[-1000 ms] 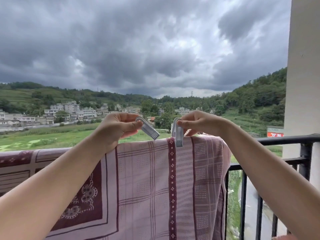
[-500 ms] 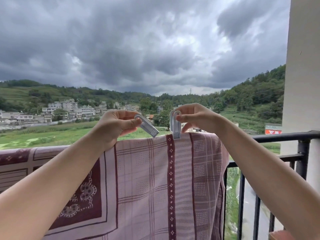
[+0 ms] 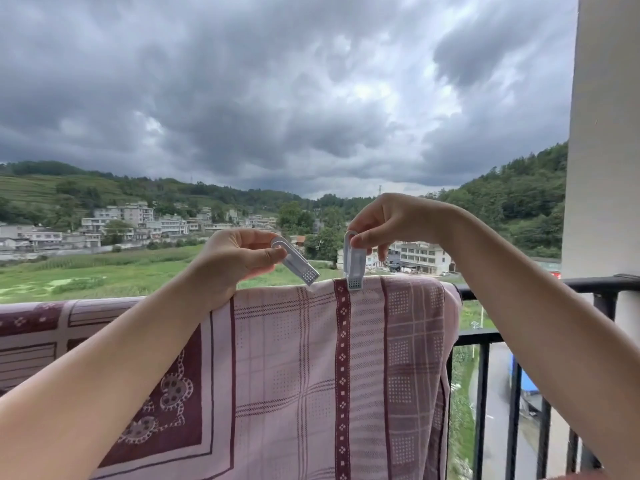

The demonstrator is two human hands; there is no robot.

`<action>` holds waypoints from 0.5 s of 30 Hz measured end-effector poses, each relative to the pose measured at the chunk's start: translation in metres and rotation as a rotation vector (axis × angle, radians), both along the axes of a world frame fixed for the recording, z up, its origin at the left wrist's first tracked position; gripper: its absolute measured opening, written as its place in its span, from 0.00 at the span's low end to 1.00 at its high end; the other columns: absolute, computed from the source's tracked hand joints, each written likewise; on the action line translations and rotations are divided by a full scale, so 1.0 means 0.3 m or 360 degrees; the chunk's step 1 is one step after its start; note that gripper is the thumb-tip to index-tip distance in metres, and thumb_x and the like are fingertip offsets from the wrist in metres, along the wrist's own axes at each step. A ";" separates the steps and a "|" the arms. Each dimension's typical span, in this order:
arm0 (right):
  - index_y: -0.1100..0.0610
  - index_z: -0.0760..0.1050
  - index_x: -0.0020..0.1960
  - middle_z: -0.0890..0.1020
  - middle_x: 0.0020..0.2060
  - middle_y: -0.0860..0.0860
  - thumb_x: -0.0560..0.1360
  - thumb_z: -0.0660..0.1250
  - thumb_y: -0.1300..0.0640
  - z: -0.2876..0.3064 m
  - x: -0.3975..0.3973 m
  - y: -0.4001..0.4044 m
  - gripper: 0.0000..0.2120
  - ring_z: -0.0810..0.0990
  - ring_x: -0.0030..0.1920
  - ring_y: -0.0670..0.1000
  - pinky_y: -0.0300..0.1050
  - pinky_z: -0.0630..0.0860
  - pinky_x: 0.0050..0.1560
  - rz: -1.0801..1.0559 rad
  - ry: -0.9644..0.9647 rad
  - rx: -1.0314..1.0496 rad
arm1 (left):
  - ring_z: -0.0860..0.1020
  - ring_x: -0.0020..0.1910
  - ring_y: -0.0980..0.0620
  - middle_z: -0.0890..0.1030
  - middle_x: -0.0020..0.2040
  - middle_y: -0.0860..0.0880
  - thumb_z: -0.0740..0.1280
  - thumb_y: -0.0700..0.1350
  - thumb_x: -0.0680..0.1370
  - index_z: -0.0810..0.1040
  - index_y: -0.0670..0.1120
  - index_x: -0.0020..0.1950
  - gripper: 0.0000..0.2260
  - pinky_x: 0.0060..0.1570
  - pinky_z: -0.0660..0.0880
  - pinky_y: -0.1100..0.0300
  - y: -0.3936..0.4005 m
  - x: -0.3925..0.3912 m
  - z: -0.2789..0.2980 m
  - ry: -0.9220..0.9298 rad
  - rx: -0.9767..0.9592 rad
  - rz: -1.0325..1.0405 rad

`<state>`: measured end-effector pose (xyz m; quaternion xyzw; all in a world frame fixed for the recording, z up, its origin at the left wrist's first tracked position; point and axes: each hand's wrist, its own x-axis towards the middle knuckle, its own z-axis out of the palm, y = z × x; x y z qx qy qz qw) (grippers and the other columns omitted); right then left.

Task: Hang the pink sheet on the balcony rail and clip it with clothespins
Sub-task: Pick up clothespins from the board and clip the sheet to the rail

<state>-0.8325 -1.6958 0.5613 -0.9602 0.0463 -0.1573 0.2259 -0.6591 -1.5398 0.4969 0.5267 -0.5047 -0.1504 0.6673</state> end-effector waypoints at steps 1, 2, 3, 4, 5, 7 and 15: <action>0.54 0.78 0.40 0.78 0.22 0.41 0.71 0.66 0.60 -0.003 0.002 -0.002 0.04 0.76 0.28 0.39 0.32 0.75 0.30 0.0006 -0.0025 0.0010 | 0.81 0.32 0.59 0.84 0.30 0.54 0.67 0.32 0.68 0.77 0.46 0.39 0.09 0.37 0.78 0.70 0.000 -0.001 0.000 -0.0002 -0.0004 0.0004; 0.53 0.79 0.38 0.78 0.22 0.42 0.71 0.66 0.60 -0.006 0.005 -0.006 0.05 0.76 0.28 0.41 0.33 0.75 0.30 0.0000 -0.0052 -0.0002 | 0.81 0.32 0.59 0.83 0.33 0.52 0.67 0.32 0.68 0.77 0.45 0.39 0.09 0.37 0.78 0.70 -0.001 -0.001 0.000 -0.0002 -0.0008 0.0010; 0.53 0.79 0.37 0.78 0.22 0.43 0.71 0.66 0.60 -0.007 0.008 -0.010 0.06 0.76 0.28 0.43 0.33 0.75 0.29 -0.0023 -0.0072 -0.0025 | 0.81 0.32 0.59 0.82 0.36 0.50 0.67 0.32 0.68 0.77 0.45 0.40 0.09 0.37 0.78 0.70 0.000 -0.003 0.001 0.0000 -0.0011 0.0012; 0.56 0.79 0.37 0.77 0.22 0.44 0.70 0.67 0.60 -0.009 0.011 -0.011 0.05 0.76 0.27 0.43 0.32 0.74 0.29 -0.0050 -0.0070 -0.0061 | 0.81 0.32 0.59 0.81 0.39 0.49 0.67 0.31 0.68 0.77 0.45 0.41 0.09 0.37 0.78 0.70 0.000 -0.003 0.001 0.0003 -0.0010 0.0013; 0.61 0.79 0.38 0.77 0.23 0.45 0.70 0.67 0.61 -0.011 0.013 -0.009 0.05 0.76 0.26 0.42 0.31 0.74 0.28 -0.0070 -0.0058 -0.0106 | 0.80 0.33 0.58 0.81 0.40 0.48 0.67 0.31 0.68 0.77 0.44 0.41 0.09 0.37 0.78 0.71 0.001 -0.004 0.001 0.0003 -0.0006 0.0014; 0.69 0.77 0.41 0.76 0.25 0.50 0.71 0.66 0.62 -0.017 0.013 -0.015 0.08 0.75 0.24 0.40 0.30 0.73 0.28 -0.0081 -0.0064 -0.0139 | 0.81 0.33 0.57 0.82 0.38 0.49 0.67 0.31 0.69 0.77 0.44 0.41 0.09 0.36 0.78 0.71 0.002 -0.005 0.002 0.0000 0.0003 0.0011; 0.68 0.78 0.42 0.78 0.27 0.51 0.71 0.66 0.61 -0.005 -0.037 -0.070 0.08 0.76 0.25 0.41 0.32 0.75 0.30 -0.0198 -0.0063 -0.0137 | 0.82 0.31 0.59 0.84 0.29 0.54 0.67 0.31 0.68 0.77 0.45 0.40 0.09 0.36 0.78 0.72 -0.001 -0.004 0.006 -0.0010 0.0035 -0.0009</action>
